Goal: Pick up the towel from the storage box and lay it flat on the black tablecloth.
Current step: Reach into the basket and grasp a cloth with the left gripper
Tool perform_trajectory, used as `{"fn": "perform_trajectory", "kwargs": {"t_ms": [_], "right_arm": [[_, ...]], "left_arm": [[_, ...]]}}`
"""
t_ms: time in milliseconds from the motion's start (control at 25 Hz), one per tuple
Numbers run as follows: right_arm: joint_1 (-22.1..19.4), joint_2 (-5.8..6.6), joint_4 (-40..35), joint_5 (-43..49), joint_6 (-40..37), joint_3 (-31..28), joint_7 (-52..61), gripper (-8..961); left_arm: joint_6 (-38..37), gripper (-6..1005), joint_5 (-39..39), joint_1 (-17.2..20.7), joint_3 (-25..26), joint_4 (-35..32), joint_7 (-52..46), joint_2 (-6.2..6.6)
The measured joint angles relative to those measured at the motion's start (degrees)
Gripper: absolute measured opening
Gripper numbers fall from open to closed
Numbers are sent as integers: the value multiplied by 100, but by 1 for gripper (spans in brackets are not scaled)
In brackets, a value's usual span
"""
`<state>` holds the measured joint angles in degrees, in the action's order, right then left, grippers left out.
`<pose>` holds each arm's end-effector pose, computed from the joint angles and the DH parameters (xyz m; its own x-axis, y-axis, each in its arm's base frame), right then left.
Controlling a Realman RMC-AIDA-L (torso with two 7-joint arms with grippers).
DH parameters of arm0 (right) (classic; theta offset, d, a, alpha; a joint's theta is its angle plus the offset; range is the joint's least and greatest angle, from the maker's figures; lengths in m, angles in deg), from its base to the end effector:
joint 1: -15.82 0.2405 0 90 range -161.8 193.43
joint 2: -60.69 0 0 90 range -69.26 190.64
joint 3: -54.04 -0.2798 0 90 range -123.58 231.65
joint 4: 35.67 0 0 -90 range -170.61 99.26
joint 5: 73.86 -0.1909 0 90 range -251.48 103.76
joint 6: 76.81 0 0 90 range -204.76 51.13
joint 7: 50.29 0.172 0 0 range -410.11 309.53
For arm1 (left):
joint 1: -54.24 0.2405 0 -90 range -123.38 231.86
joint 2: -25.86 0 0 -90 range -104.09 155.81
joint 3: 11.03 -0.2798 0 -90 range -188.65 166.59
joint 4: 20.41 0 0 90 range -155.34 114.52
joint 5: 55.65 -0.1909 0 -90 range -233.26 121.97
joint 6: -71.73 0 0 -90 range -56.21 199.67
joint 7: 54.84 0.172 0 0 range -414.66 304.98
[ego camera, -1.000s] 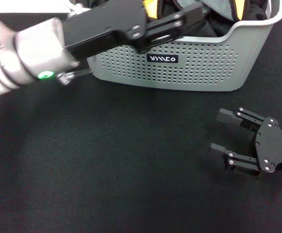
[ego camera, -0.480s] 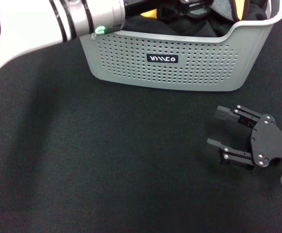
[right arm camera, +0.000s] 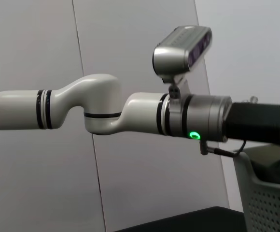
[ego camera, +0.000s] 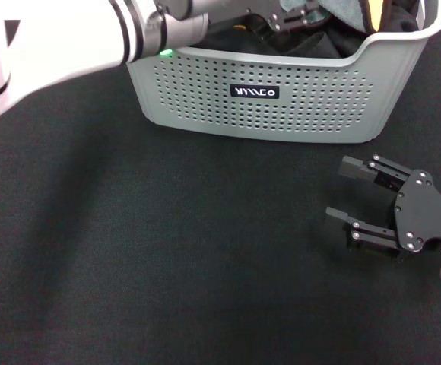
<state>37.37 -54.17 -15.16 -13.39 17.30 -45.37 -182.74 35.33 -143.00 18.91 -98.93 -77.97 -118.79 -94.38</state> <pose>0.2434 0.2727 -0.0476 0.6364 -0.0413 -0.7703 -0.2798 -0.9429 -0.1806 -0.1170 0.4311 -0.0665 0.9287 -0.3133 0.1984 -0.0944 -0.7171 -0.6905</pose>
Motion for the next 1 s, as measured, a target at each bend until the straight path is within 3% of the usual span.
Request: {"fn": "perform_trajectory", "kwargs": {"t_ms": [440,720,1000], "right_arm": [[-3,6,5,-54,13,0,0,772],[-3,-4,-39,-55,18,0,-8,772],[-30,-25,-47,-55,33,31,-46,772]], "left_arm": [[274,692,-525,-83,-450,-83,64,-6],[730,691,-484,-198,-1034,-112,139,-12],[769,664,-450,-152,-1253,-409,219,-26]]}}
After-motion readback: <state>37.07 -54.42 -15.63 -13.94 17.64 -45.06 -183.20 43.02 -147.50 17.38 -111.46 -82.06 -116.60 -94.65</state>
